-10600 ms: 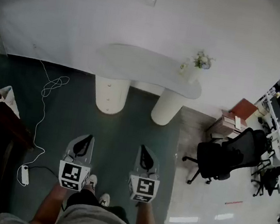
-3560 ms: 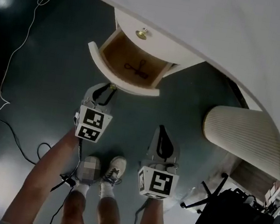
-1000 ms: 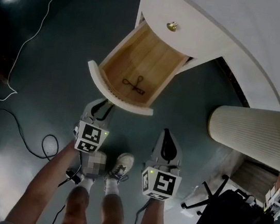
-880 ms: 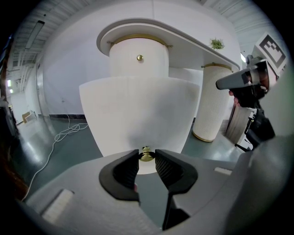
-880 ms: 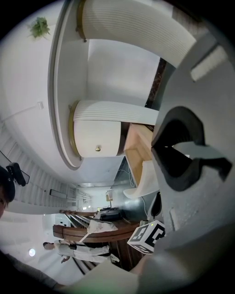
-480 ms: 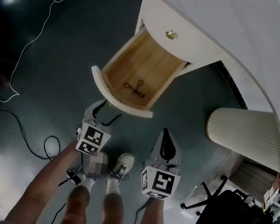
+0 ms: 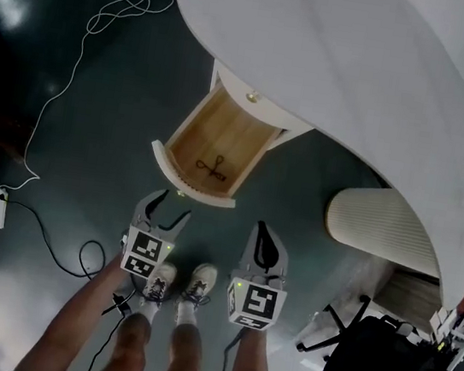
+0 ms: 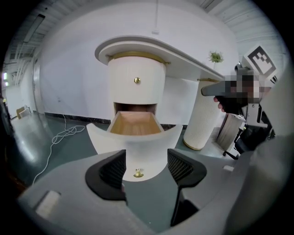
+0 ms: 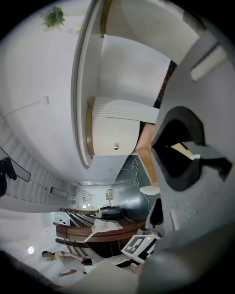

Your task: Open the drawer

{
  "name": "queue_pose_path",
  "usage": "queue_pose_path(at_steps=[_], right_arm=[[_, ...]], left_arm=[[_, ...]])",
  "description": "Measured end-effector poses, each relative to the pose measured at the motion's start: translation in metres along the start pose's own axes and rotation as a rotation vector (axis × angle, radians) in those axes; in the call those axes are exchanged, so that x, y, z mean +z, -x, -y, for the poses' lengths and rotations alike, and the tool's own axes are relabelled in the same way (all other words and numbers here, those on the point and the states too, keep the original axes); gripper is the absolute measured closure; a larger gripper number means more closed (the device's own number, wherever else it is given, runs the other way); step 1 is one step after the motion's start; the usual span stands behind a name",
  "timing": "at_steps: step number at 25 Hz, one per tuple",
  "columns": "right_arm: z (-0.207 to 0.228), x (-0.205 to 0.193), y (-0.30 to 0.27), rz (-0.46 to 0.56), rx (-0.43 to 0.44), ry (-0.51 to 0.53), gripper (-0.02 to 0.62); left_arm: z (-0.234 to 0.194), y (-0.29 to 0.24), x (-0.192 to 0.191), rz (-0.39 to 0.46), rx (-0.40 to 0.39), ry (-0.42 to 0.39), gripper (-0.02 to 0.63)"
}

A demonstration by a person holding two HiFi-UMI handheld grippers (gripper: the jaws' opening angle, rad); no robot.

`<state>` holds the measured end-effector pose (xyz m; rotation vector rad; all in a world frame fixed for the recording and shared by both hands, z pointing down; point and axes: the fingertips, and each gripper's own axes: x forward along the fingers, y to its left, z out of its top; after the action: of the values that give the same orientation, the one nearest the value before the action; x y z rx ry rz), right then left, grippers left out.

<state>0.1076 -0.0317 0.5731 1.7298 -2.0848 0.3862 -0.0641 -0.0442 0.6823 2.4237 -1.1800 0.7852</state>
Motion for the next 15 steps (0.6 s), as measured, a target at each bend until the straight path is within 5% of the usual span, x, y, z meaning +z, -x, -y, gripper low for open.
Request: queue_pose_path(at_steps=[15], right_arm=[[-0.004, 0.174, 0.06, 0.063, -0.037, 0.004, 0.593]], left_arm=[[-0.02, 0.108, 0.212, 0.17, 0.014, -0.059, 0.415]])
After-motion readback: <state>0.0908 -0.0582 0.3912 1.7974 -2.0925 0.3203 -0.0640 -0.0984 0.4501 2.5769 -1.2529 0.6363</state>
